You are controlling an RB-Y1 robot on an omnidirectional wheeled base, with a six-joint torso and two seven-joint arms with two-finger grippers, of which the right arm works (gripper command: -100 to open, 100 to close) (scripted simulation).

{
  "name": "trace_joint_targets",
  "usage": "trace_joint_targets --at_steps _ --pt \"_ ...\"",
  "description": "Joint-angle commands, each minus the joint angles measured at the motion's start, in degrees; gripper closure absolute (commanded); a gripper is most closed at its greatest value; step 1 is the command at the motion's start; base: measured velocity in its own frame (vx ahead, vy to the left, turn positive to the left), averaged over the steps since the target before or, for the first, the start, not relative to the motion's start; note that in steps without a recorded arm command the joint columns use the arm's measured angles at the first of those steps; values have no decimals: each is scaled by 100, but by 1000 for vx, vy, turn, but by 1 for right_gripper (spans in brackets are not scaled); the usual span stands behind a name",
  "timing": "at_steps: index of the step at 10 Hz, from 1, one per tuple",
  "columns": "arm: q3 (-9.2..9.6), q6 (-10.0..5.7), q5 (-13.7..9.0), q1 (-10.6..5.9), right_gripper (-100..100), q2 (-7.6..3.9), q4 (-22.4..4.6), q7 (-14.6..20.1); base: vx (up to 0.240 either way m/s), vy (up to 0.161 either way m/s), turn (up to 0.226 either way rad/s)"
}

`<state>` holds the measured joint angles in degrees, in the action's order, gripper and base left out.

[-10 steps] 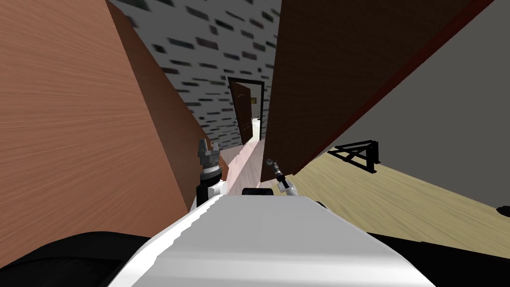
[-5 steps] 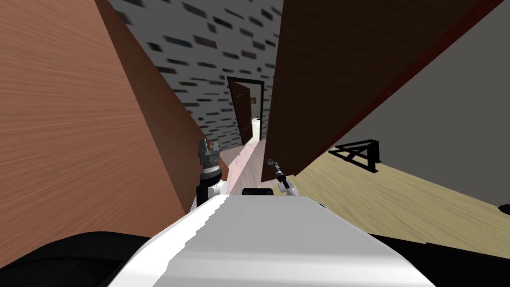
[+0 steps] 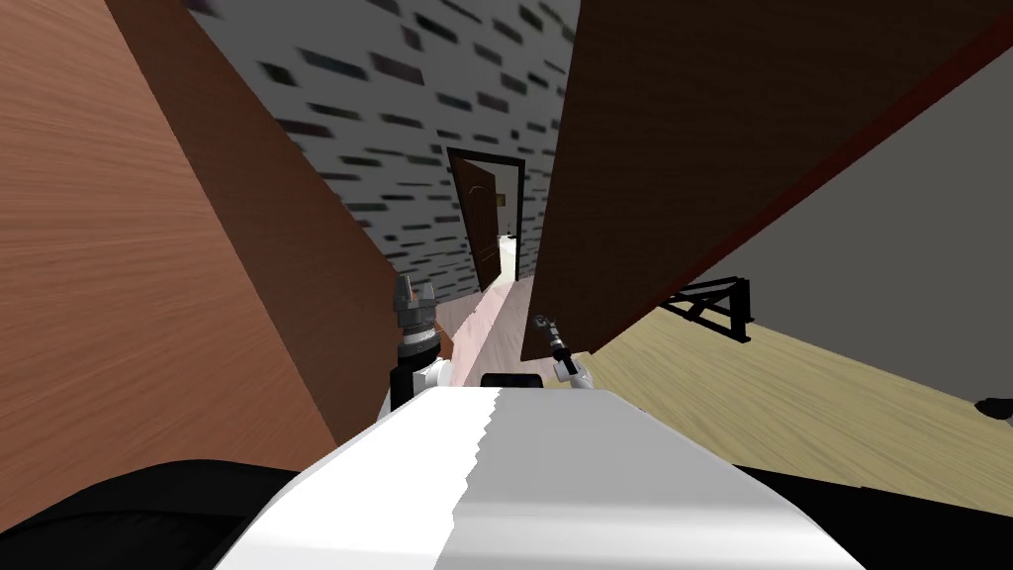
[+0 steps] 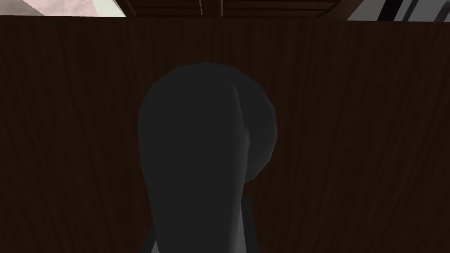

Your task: Push the door open

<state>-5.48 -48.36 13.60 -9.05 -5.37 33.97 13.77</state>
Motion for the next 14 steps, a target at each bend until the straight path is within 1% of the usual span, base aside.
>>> trace_joint_targets --at_steps 1,4,7,8,9,10,14 --pt "-145 17 -109 -78 100 -43 -10 -78 190 121 -53" --pt "-323 67 -251 -82 100 -22 -27 -212 177 143 -65" --pt "-467 108 -367 -86 100 0 -40 -319 160 106 -52" --pt "-494 116 -388 -87 100 5 -43 -339 148 81 -42" --pt "-487 136 -374 -46 100 -17 -24 -323 64 23 -23" --pt "-573 137 -429 -50 100 -40 -25 -363 127 19 -40" --pt "-728 144 -529 -41 100 -61 -33 -437 174 58 -44"
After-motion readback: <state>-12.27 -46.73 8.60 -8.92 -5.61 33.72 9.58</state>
